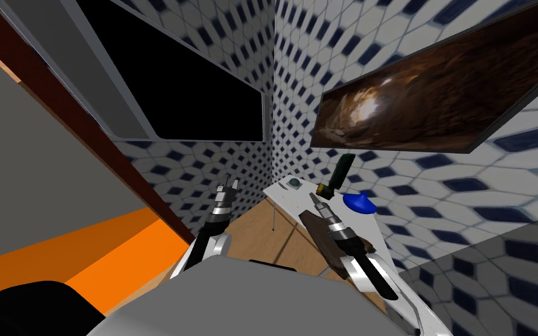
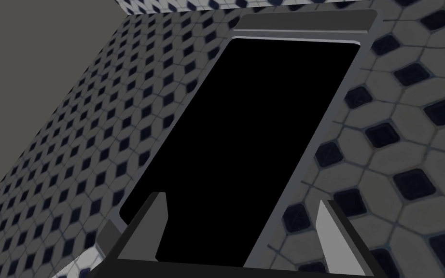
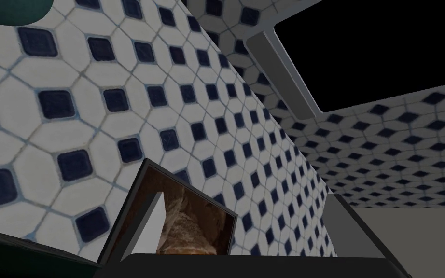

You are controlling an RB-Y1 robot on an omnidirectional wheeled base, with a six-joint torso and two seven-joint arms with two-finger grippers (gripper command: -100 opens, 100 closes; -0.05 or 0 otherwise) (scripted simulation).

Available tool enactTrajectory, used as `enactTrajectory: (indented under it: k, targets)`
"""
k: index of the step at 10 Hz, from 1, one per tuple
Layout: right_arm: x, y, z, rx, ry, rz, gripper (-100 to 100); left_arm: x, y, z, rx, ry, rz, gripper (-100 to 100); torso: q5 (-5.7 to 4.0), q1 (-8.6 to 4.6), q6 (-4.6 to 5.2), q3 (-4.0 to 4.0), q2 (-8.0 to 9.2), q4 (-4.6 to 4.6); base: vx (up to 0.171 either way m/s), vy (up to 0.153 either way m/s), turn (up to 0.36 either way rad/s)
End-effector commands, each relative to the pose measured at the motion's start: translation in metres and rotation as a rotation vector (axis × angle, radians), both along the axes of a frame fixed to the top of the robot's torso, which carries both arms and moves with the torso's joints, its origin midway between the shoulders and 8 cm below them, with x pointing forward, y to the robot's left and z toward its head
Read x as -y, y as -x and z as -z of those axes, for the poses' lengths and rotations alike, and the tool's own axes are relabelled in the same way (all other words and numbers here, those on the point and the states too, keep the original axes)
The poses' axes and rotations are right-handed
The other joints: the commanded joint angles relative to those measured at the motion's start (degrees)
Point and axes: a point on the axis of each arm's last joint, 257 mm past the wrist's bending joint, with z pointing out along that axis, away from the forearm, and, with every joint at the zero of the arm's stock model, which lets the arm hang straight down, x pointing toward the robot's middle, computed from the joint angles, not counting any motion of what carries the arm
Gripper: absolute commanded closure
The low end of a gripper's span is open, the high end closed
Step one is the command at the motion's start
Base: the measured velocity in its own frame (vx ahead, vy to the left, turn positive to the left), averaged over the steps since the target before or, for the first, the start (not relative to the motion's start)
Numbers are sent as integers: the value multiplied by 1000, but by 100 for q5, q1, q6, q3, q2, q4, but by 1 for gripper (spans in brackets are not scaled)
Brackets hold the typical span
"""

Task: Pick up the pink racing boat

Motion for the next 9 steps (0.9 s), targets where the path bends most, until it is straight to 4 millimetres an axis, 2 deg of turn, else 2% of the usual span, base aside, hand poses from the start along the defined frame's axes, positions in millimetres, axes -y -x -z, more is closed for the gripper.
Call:
enactTrajectory:
  k: [1, 3, 4, 5, 6, 9]
  targets:
    - [3, -3, 12, -18, 36, 2, -100, 0, 0, 0, 0, 0, 0, 0, 0, 0, 0, 0, 0, 0, -2, 22, 42]
    - [11, -11, 38, -56, 160, -1, -100, 0, 0, 0, 0, 0, 0, 0, -1, 0, 0, -1, -1, 0, -4, 40, 103]
    - [14, -12, 43, -67, 175, -1, -100, 0, 0, 0, 0, 0, 0, 0, 1, 4, 0, -1, -1, 0, -4, 35, 33]
    - [22, -15, 59, -91, 242, -2, -100, 0, 0, 0, 0, 0, 0, 0, 1, 2, 2, 0, 0, 0, -2, 42, 47]
    - [22, -15, 59, -91, 247, -4, -100, 0, 0, 0, 0, 0, 0, 0, 1, 4, 1, 0, 0, 0, 0, 30, 36]
    - [42, -19, 89, -139, 394, -10, -100, 0, 0, 0, 0, 0, 0, 0, 1, 7, 0, -2, -3, -1, 3, 44, 77]
